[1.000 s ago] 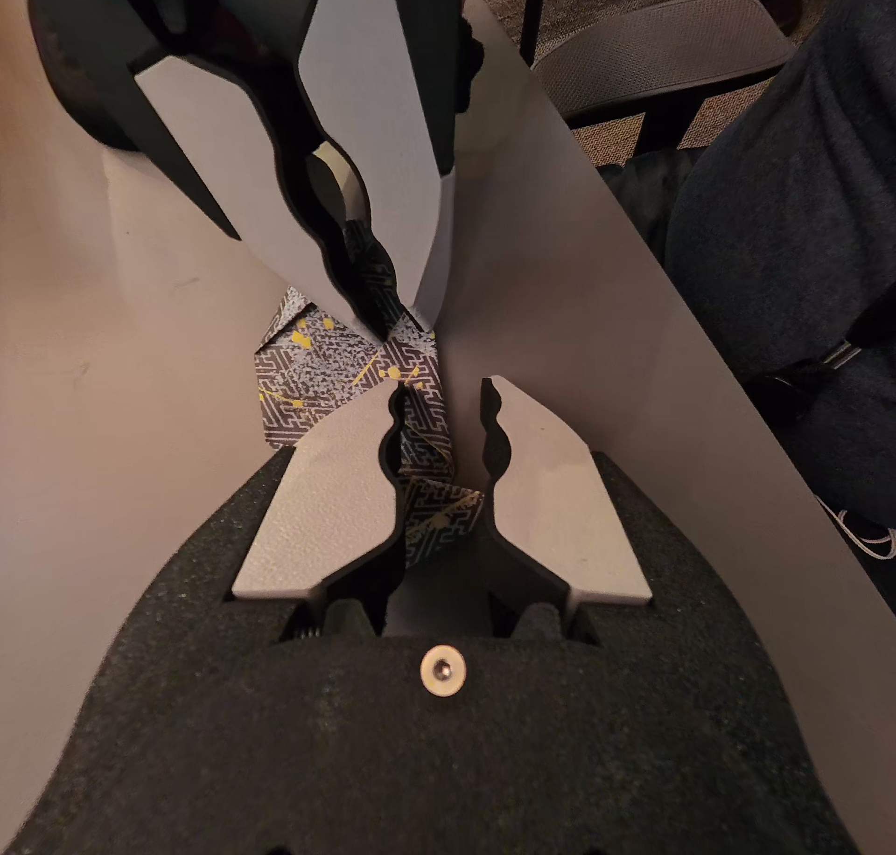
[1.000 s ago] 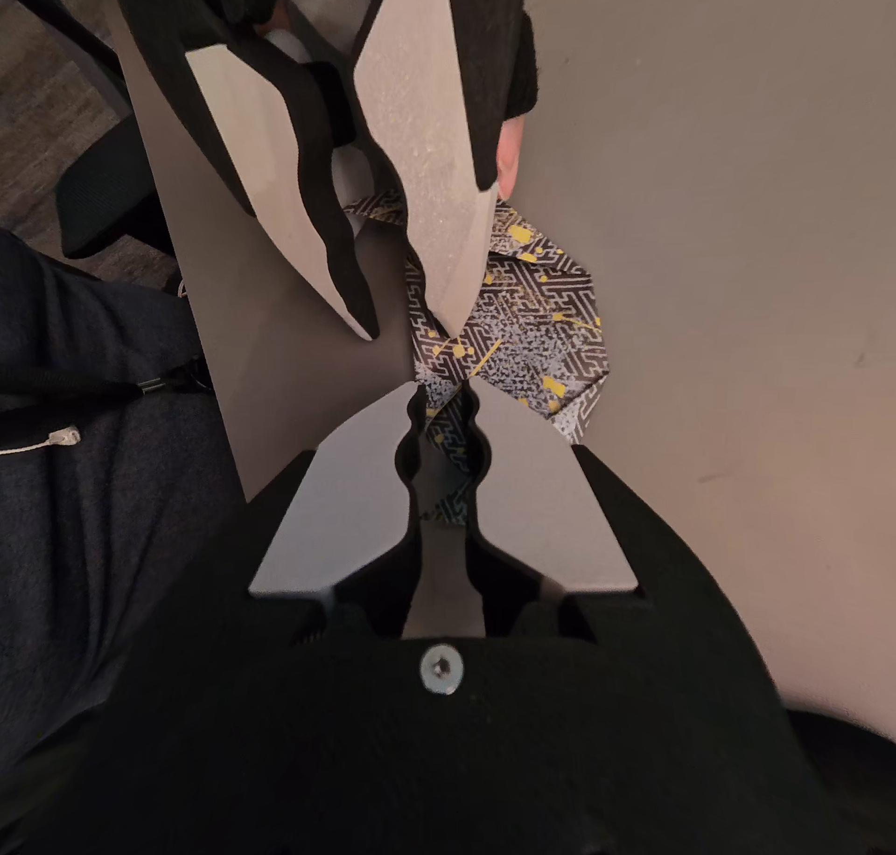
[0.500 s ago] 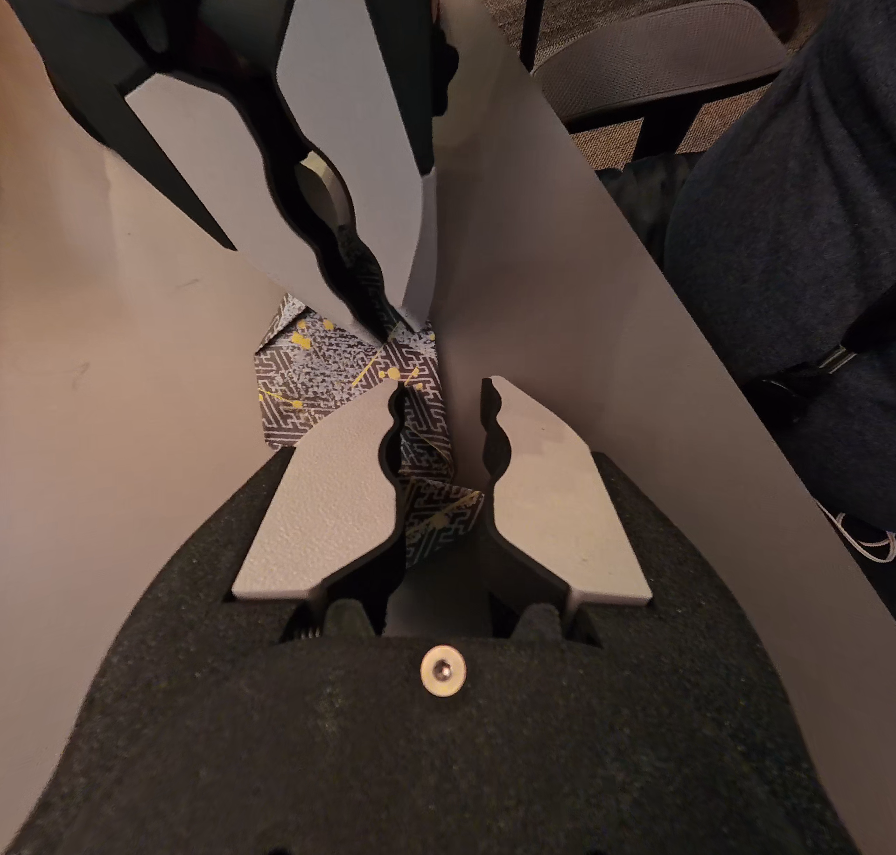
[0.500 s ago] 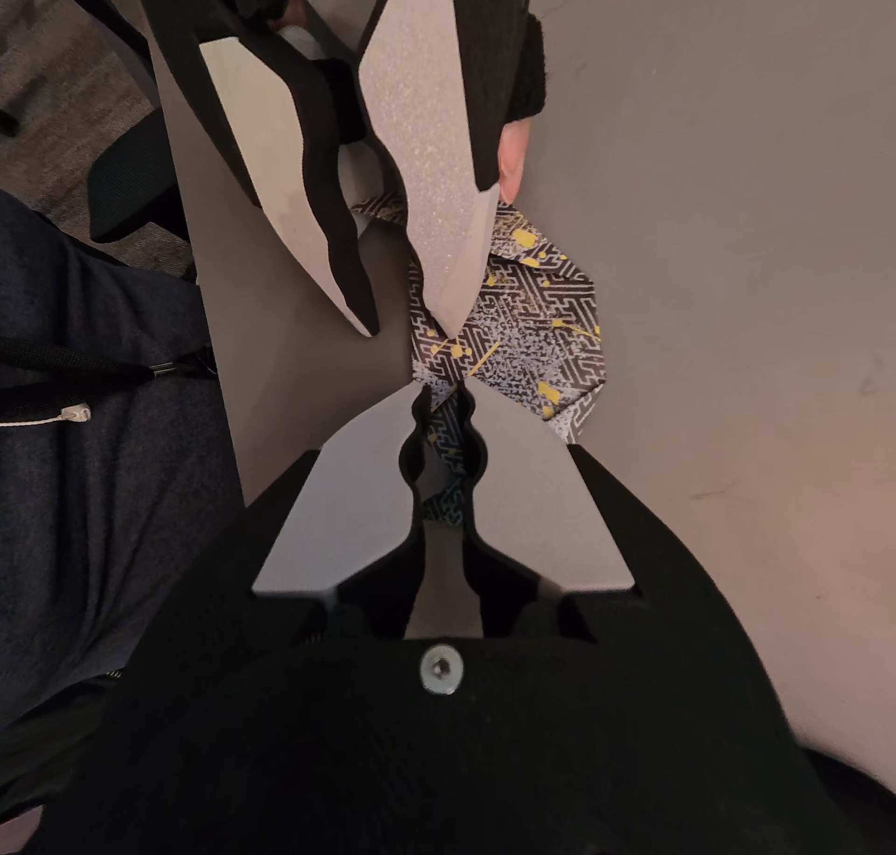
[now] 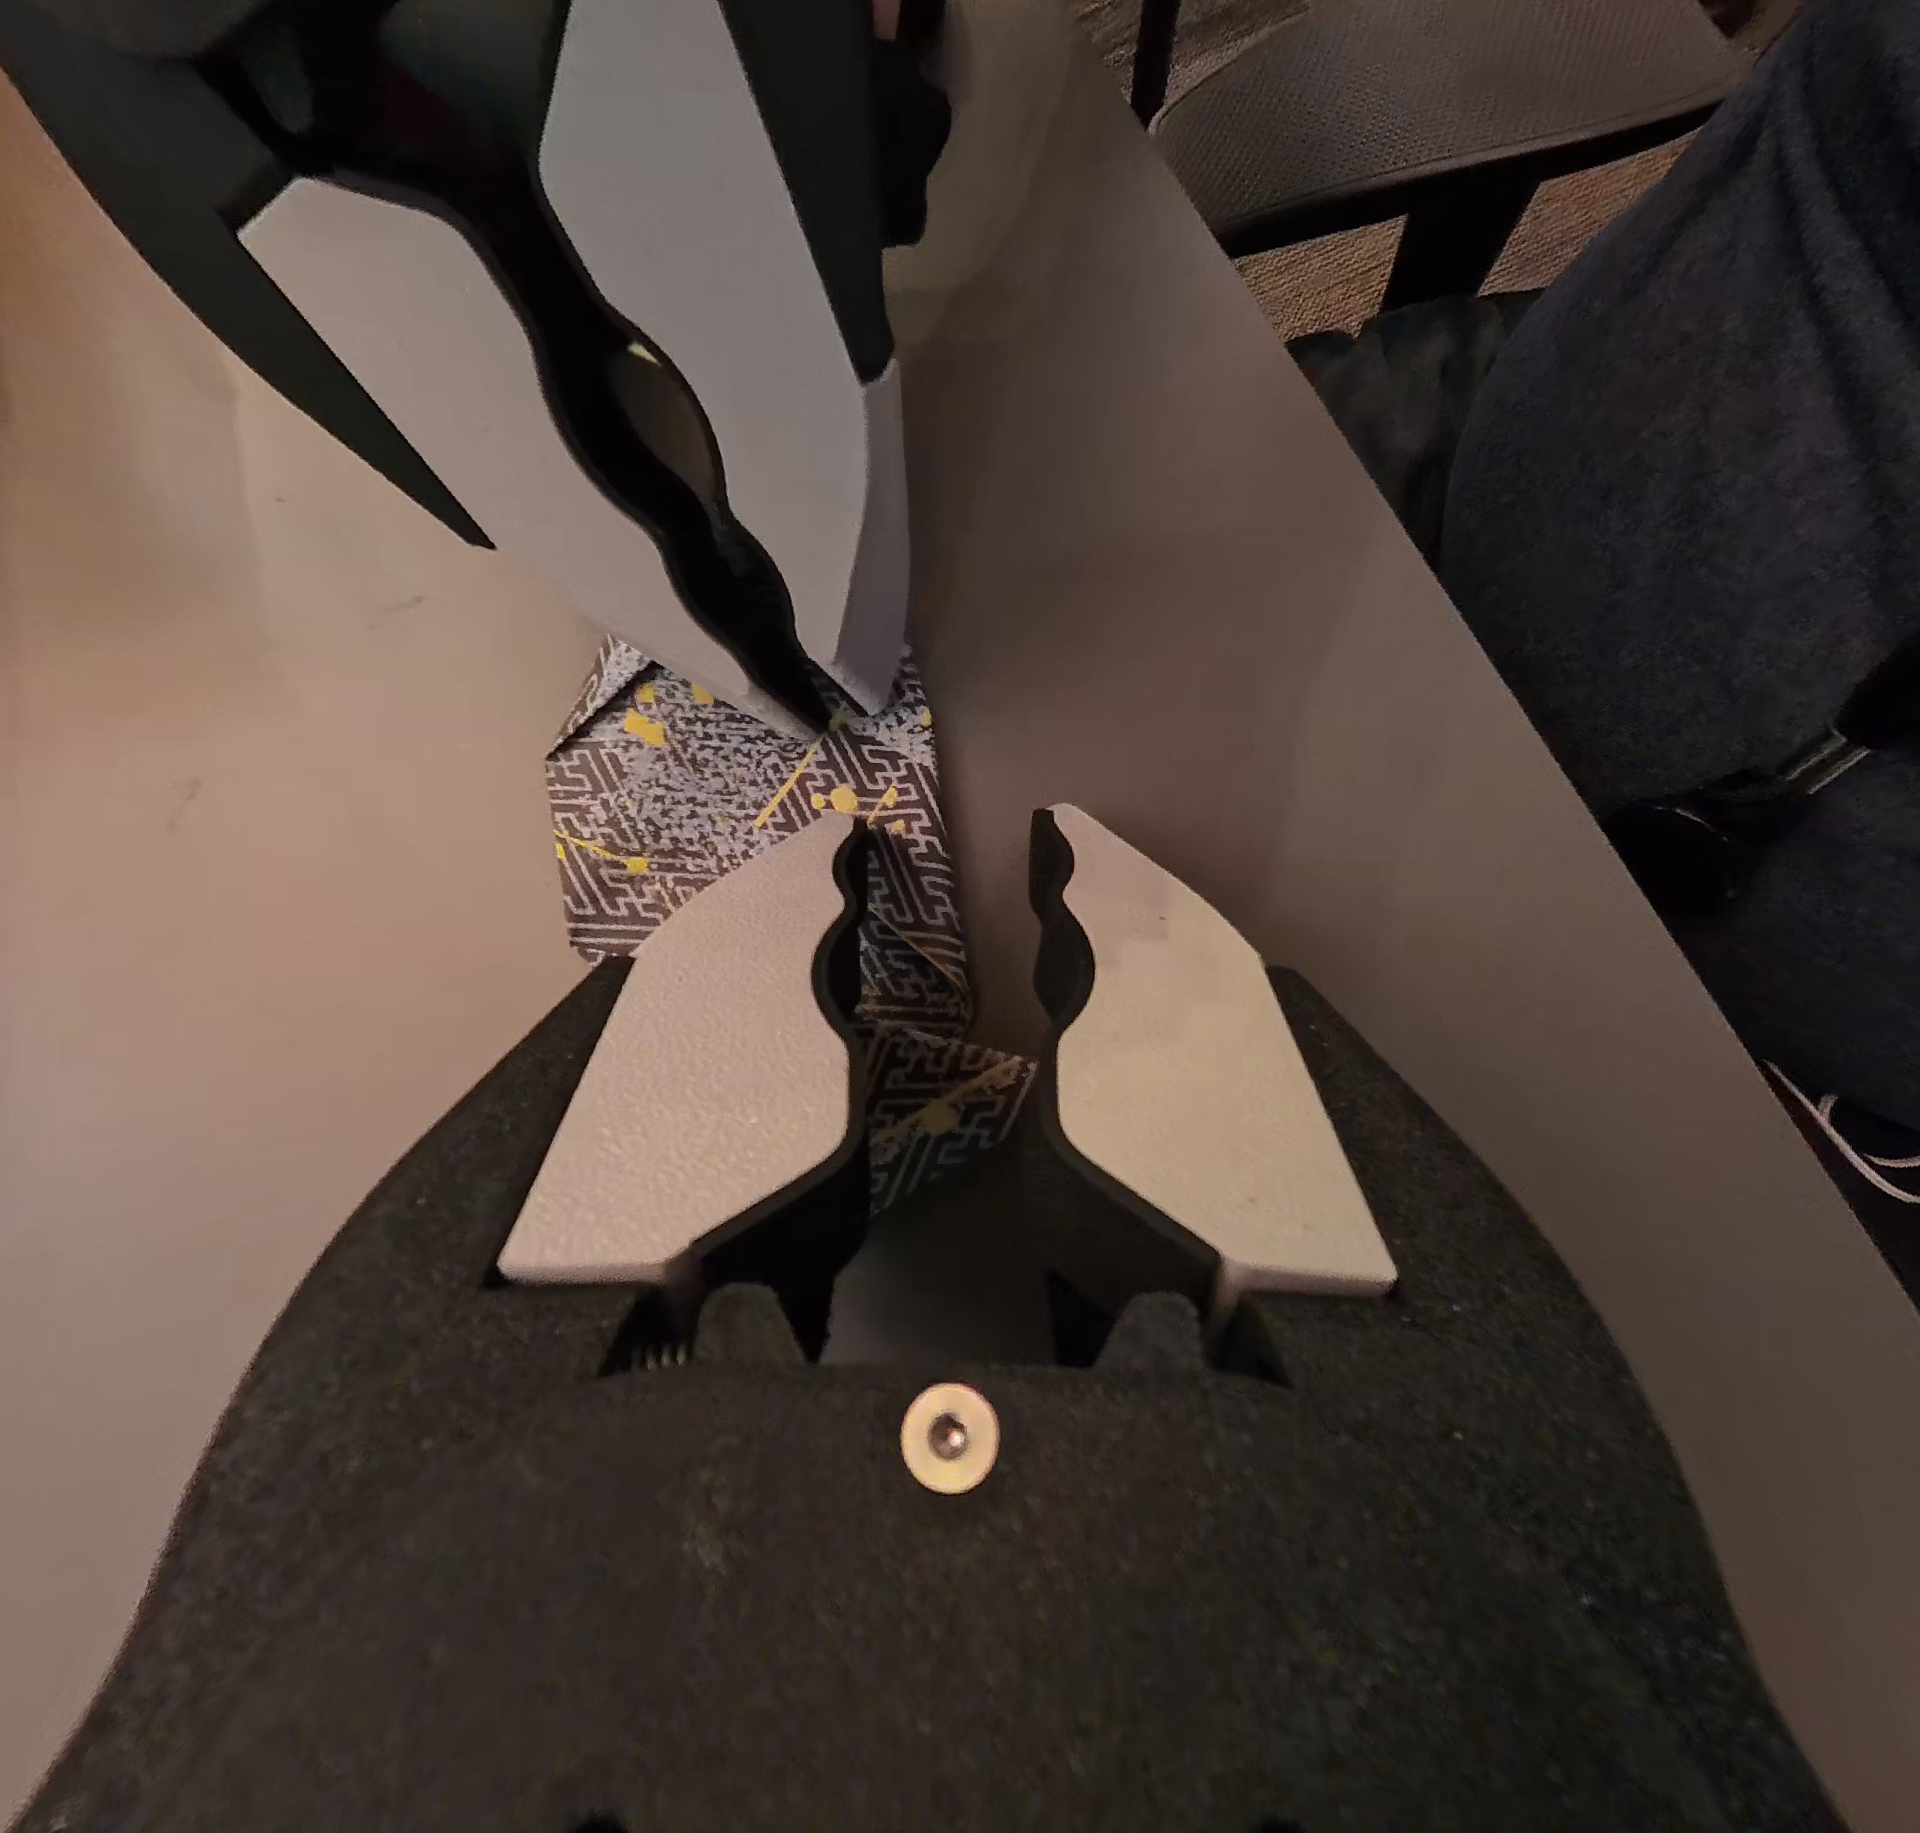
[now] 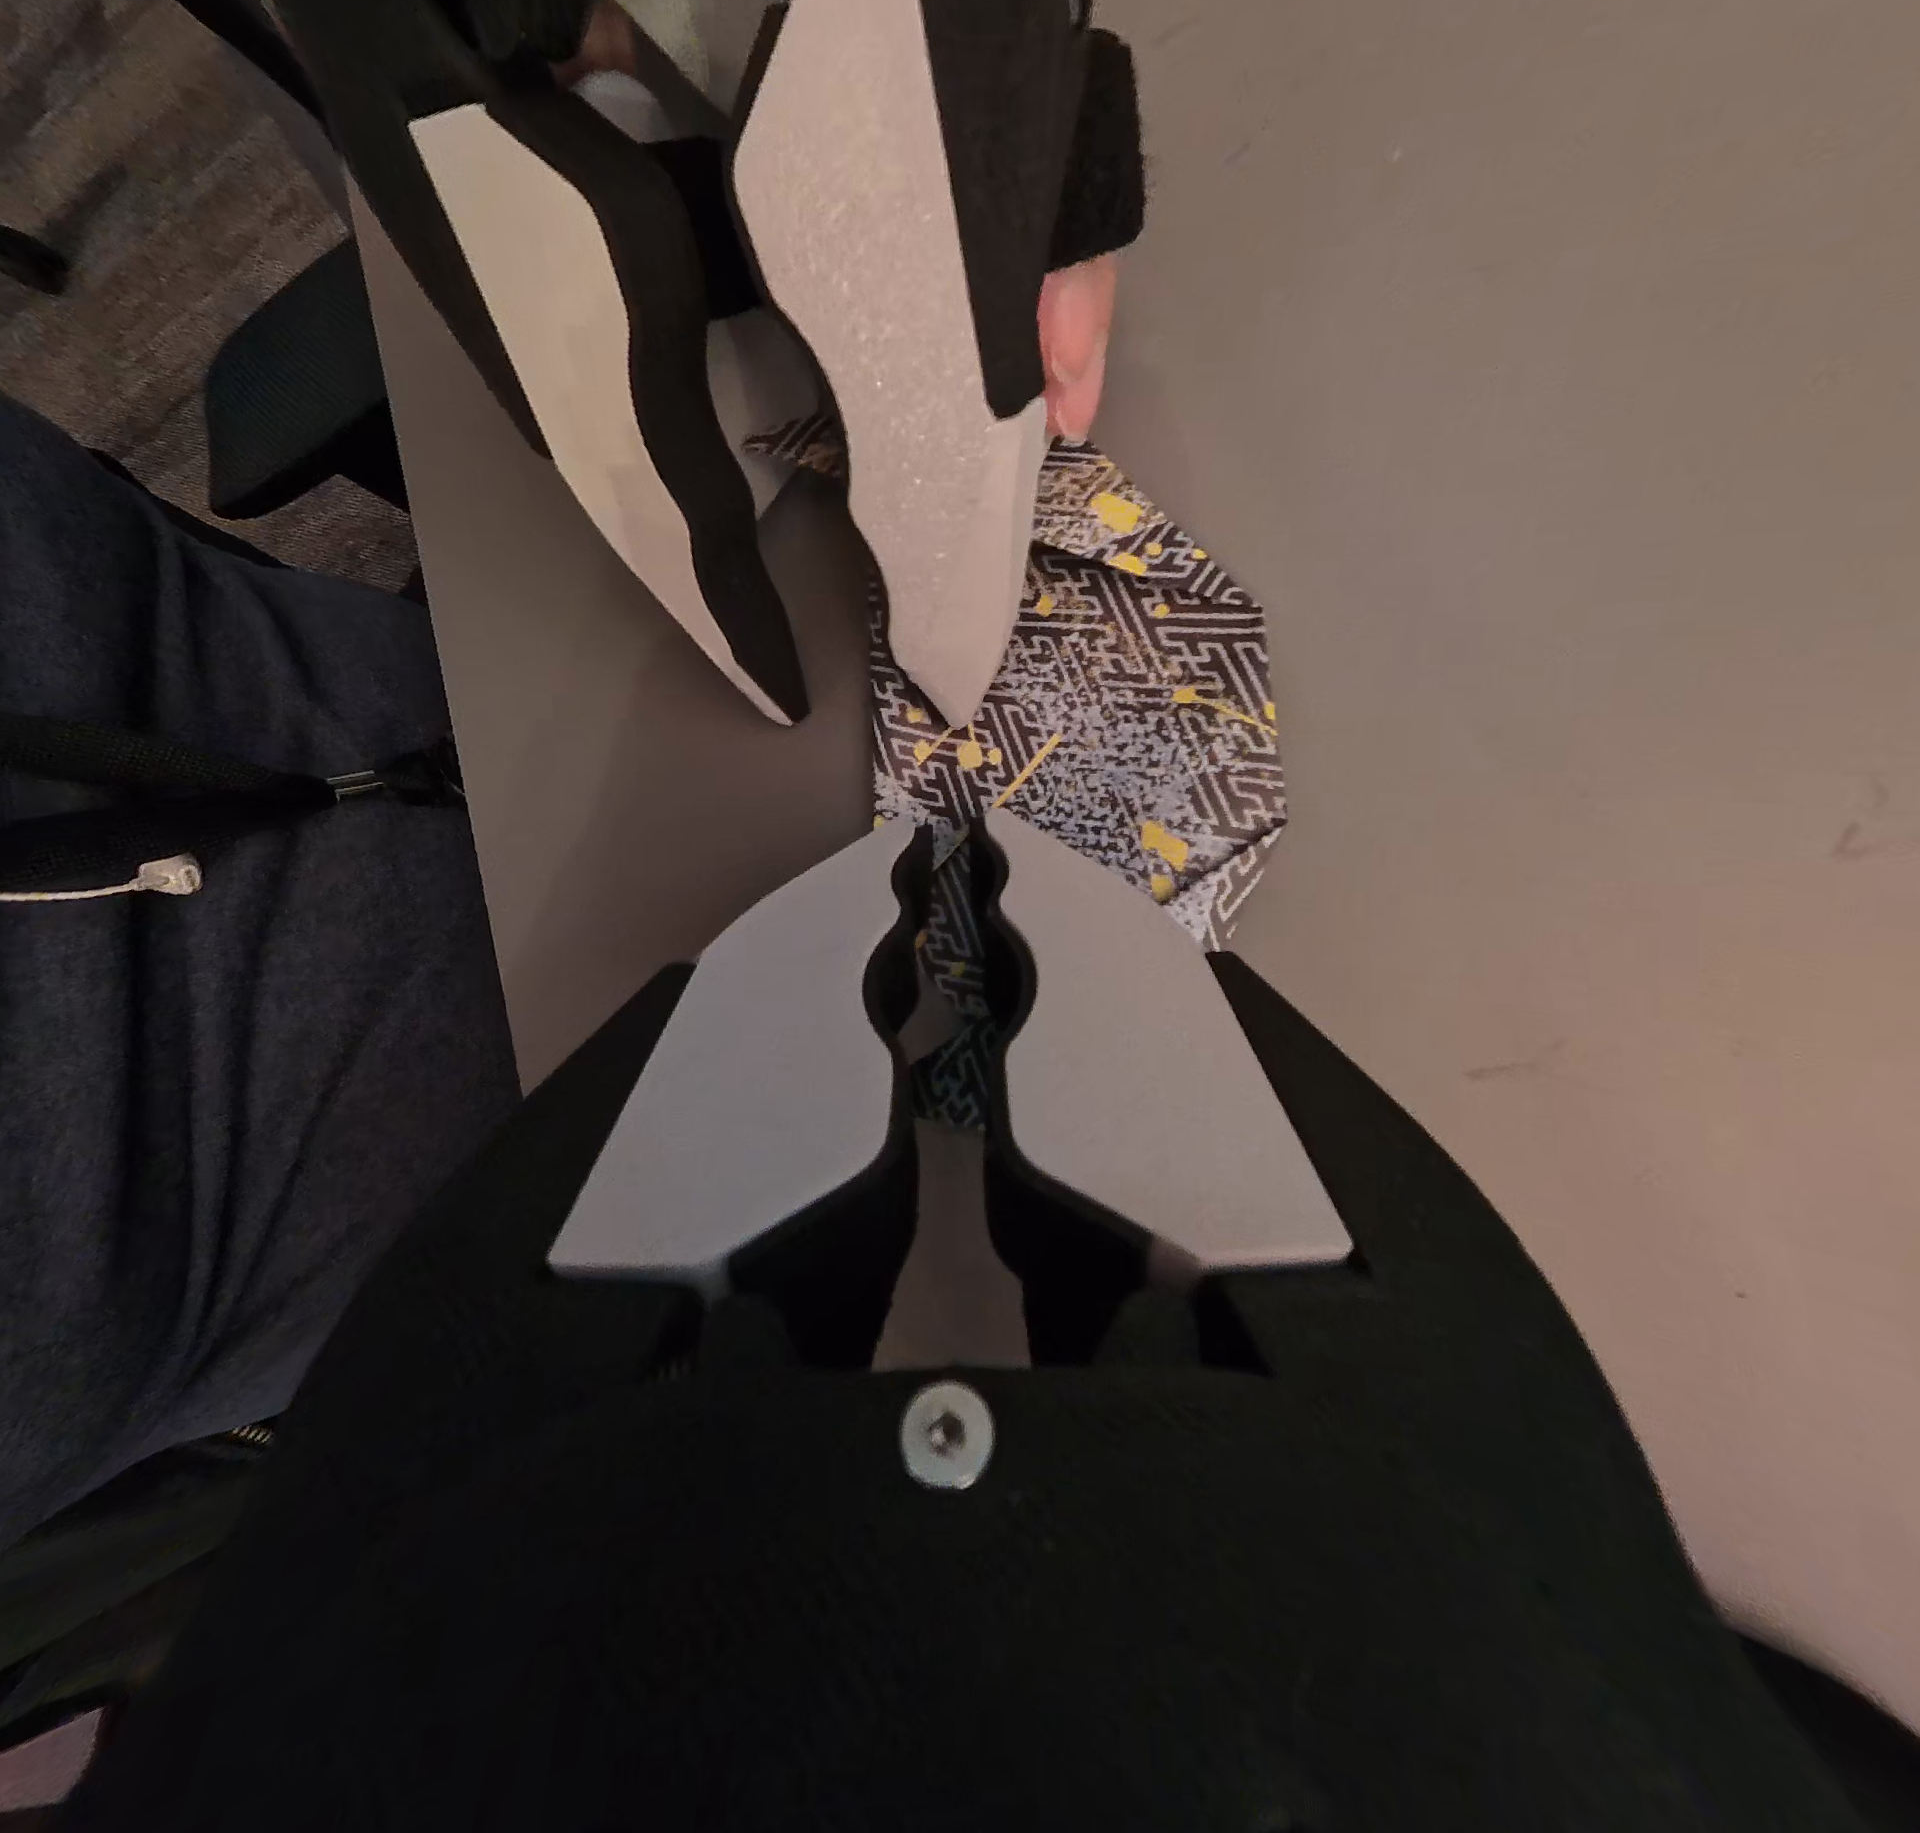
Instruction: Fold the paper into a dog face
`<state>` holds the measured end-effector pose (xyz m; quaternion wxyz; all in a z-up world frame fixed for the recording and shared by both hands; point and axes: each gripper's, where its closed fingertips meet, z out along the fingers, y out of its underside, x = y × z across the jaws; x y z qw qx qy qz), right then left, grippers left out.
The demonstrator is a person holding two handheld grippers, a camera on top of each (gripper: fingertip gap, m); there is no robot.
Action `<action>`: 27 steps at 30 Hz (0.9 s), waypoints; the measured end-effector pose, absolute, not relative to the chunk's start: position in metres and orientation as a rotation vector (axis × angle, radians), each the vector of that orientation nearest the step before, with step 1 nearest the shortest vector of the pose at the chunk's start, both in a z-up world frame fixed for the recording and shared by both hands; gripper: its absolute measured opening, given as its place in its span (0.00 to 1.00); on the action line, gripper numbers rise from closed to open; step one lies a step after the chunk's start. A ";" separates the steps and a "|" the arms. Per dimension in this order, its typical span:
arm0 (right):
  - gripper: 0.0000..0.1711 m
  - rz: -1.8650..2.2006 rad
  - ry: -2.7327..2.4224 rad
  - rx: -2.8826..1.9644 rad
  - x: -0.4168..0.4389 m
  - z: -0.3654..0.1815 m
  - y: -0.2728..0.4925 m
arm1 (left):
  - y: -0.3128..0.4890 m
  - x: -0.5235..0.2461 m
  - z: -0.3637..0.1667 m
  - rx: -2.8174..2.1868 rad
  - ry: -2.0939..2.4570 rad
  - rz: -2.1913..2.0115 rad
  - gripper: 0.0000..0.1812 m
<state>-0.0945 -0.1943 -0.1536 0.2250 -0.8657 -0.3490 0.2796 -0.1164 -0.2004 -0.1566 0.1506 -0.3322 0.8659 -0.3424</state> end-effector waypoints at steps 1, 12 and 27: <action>0.05 0.772 -0.961 -2.387 -0.095 -0.153 -0.194 | -0.200 -0.116 -0.157 -0.958 2.485 -0.982 0.16; 0.01 0.772 -0.906 -2.242 -0.097 -0.132 -0.181 | -0.200 -0.116 -0.157 -0.969 2.480 -0.985 0.16; 0.02 0.731 -0.991 -2.383 -0.100 -0.156 -0.179 | -0.201 -0.116 -0.157 -0.983 2.471 -0.983 0.16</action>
